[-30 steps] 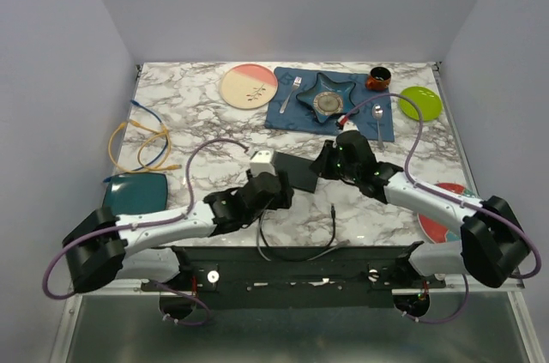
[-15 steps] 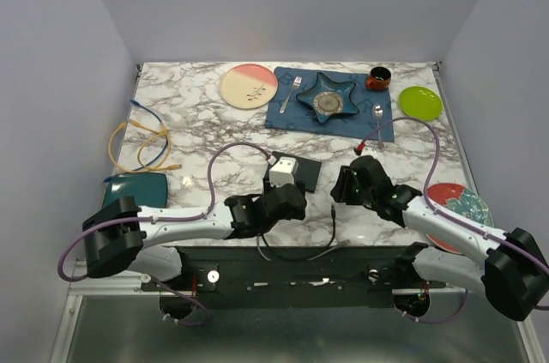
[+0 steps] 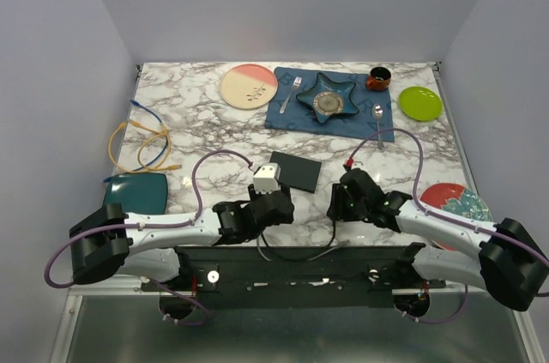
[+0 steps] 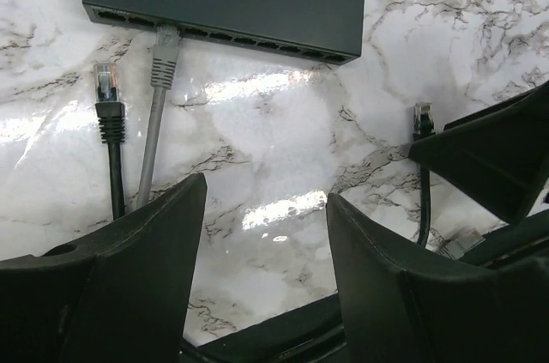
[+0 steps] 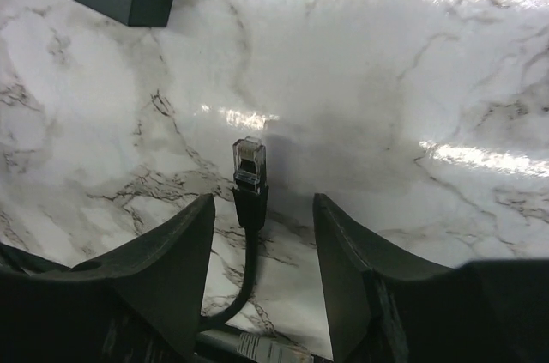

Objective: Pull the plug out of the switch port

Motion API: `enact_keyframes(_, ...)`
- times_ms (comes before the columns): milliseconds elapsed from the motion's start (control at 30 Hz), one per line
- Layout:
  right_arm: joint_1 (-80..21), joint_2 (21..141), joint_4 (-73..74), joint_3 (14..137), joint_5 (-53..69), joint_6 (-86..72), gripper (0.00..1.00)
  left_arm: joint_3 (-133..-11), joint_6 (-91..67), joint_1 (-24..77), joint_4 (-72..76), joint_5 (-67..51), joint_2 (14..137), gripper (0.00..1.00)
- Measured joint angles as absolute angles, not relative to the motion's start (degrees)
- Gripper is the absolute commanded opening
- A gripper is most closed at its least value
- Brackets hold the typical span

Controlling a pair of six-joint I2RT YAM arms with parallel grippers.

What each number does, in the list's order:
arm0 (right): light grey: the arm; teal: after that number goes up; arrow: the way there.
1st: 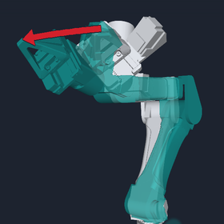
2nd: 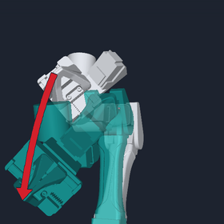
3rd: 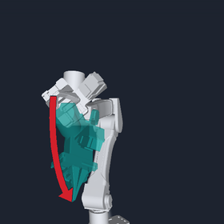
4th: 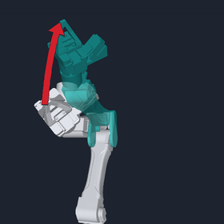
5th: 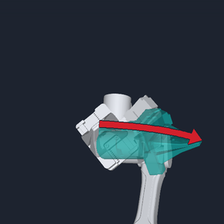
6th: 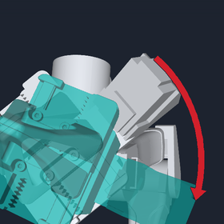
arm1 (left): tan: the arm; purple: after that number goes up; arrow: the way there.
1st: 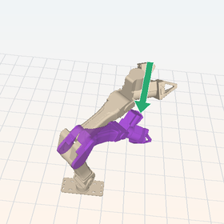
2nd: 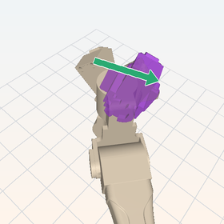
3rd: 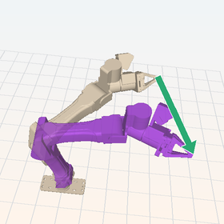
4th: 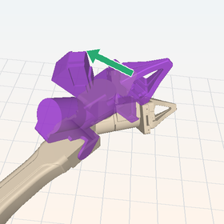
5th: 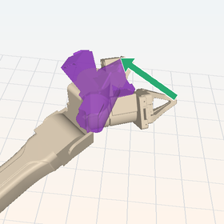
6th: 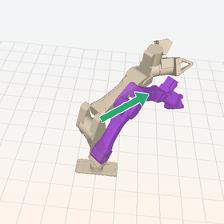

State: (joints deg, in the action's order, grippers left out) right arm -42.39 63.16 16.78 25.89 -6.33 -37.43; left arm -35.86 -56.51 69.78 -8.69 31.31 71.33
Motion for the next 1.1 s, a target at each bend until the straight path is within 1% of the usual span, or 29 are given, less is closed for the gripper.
enact_keyframes(100,-43.86,65.63,15.05,26.41,-6.42,-38.13,0.58,-34.48,-57.47,69.78,-9.26,31.51,68.66,0.7)
enact_keyframes(200,-44.31,66.65,14.48,26.96,-6.81,-38.92,0.51,-32.95,-58.57,69.78,-9.56,31.88,65.73,0.69)
enact_keyframes(233,-44.31,66.85,14.41,27.03,-6.92,-39.09,0.41,-32.58,-58.83,69.78,-9.63,32.01,65.01,0.69)
enact_keyframes(300,-44.31,67.24,14.39,27.09,-7.07,-39.7,0.28,-31.79,-59.53,69.78,-9.63,32.27,63.77,0.68)
enact_keyframes(333,-44.31,67.48,14.48,27.09,-7.11,-39.7,0.18,-31.4,-59.77,69.78,-9.58,32.34,63.24,0.68)
enact_keyframes(433,-44.31,67.53,14.92,27.09,-7.27,-40.45,0.08,-30.28,-60.1,69.78,-9.45,32.38,62.19,0.68)
enact_keyframes(533,-44.34,64.93,16.56,27.09,-7.73,-40.49,0.04,-29.28,-59.64,69.78,-8.29,32.32,61.34,0.71)
enact_keyframes(567,-44.34,63.31,17.41,27.16,-8.21,-40.47,0.03,-28.82,-59.0,69.78,-7.35,32.16,60.86,0.75)
enact_keyframes(600,-44.36,61.36,18.61,27.49,-8.69,-40.42,0.03,-28.53,-58.61,69.78,-6.5,32.01,60.4,0.83)
enact_keyframes(700,-44.58,55.02,23.14,30.3,-11.42,-39.46,0.02,-27.55,-56.82,69.78,-2.22,31.16,58.94,0.92)
enact_keyframes(733,-44.58,53.47,24.8,32.08,-12.45,-38.96,0.02,-27.29,-56.23,69.78,-0.82,30.94,58.54,0.94)
enact_keyframes(800,-44.58,51.2,27.35,36.4,-14.59,-37.76,0.02,-26.96,-55.27,69.78,1.56,30.74,58.17,0.96)
enact_keyframes(933,-44.58,49.8,30.63,43.59,-18.28,-35.05,0.01,-26.63,-53.98,69.78,4.82,30.22,58.17,0.98)
enact_keyframes(1100,-44.58,48.45,33.69,44.86,-20.25,-33.32,0.01,-24.8,-51.37,69.76,10.63,27.46,57.3,0.99)
